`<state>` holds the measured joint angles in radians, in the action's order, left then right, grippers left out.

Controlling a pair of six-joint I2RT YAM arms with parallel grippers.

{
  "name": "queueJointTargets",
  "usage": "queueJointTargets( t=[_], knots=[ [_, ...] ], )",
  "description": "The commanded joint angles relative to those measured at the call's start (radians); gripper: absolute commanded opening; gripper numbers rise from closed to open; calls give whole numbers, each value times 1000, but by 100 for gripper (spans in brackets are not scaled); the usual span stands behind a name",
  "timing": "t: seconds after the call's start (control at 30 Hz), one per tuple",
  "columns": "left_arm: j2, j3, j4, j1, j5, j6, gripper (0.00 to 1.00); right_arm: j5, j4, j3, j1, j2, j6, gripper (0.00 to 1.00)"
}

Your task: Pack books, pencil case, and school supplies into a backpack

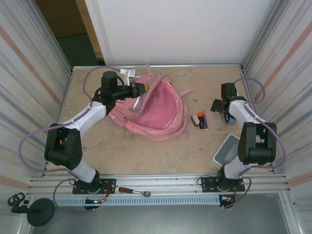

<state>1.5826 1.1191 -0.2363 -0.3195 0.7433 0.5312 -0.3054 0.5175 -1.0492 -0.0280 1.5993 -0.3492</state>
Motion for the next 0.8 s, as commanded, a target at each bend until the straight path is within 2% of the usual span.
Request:
queueJointTargets(
  t=[0.0, 0.2, 0.53, 0.67, 0.77],
  knots=[
    [-7, 7, -110, 11, 62, 9, 0, -103, 59, -43, -7, 46, 48, 100],
    [-1, 1, -116, 17, 84, 10, 0, -104, 94, -134, -37, 196, 66, 100],
    [2, -2, -130, 25, 114, 13, 0, 66, 116, -257, -112, 339, 75, 95],
    [2, -4, -122, 26, 115, 11, 0, 164, 109, -285, -124, 373, 70, 87],
    [-2, -8, -116, 28, 117, 10, 0, 201, 111, -310, -133, 398, 70, 74]
  ],
)
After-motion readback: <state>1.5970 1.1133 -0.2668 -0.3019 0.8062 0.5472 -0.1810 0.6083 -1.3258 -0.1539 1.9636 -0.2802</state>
